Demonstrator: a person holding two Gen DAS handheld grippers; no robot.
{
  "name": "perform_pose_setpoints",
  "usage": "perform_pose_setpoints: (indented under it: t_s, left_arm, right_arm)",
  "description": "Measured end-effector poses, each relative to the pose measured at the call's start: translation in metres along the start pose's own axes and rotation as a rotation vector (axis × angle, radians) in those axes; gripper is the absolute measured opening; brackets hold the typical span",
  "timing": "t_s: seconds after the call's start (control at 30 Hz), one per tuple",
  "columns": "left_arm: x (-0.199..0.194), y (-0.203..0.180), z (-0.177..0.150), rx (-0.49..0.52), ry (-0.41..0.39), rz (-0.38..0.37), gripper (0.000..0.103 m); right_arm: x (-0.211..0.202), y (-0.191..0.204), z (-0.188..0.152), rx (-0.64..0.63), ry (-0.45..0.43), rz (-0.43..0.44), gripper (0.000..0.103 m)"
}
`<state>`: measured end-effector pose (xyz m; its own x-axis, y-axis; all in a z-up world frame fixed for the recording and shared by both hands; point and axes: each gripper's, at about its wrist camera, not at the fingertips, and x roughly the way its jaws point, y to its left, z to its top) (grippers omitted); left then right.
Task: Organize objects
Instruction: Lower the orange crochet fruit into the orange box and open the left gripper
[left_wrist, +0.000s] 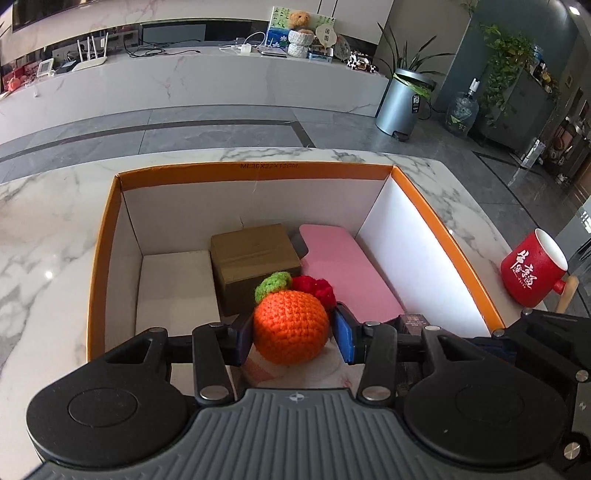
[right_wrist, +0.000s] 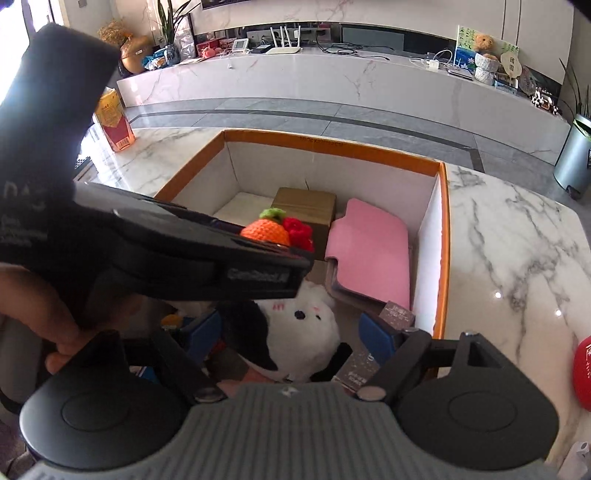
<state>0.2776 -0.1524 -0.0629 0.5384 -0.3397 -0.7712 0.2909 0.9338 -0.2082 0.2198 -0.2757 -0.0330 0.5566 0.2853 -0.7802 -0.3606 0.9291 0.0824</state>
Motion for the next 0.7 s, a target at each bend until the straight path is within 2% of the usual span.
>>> perform_pose_setpoints:
  t_s: [0.1,0.13,0.17,0.23,0.3,0.4,0.5,0.6,0.7]
  left_arm:
    - [0.002,0.005,0.001,-0.006,0.03,-0.026,0.058]
    - [0.005,0.006,0.001,0.002,0.062,-0.03,0.071]
    - [0.007,0.007,-0.002,0.009,0.083,-0.044,0.078]
    - [0.0,0.005,-0.01,0.035,0.049,-0.049,0.081]
    - [-0.008,0.0,-0.011,0.066,0.046,-0.046,0.09]
    - [-0.024,-0.004,-0.013,0.087,-0.004,0.003,0.094]
    - [-0.039,-0.005,-0.017,0.094,-0.041,-0.022,0.092]
    - [-0.053,0.0,-0.016,0.068,-0.052,0.019,0.095]
    - [-0.07,0.013,-0.017,0.05,-0.055,0.01,0.095]
  right_arm:
    - [0.002,0.004,-0.001,-0.024,0.007,0.001,0.083]
    - [0.004,0.006,-0.001,-0.032,0.011,0.0,0.083]
    - [0.004,0.007,-0.001,-0.036,0.012,-0.002,0.083]
    - [0.005,0.007,0.001,-0.029,0.011,-0.002,0.083]
    - [0.005,0.007,0.001,-0.018,0.012,0.003,0.083]
    - [0.005,0.008,0.001,-0.025,0.015,-0.005,0.083]
    - [0.006,0.009,0.001,-0.028,0.021,-0.009,0.083]
    - [0.004,0.01,0.002,-0.025,0.014,0.015,0.085]
    - [0.002,0.012,0.003,-0.028,0.004,0.01,0.085]
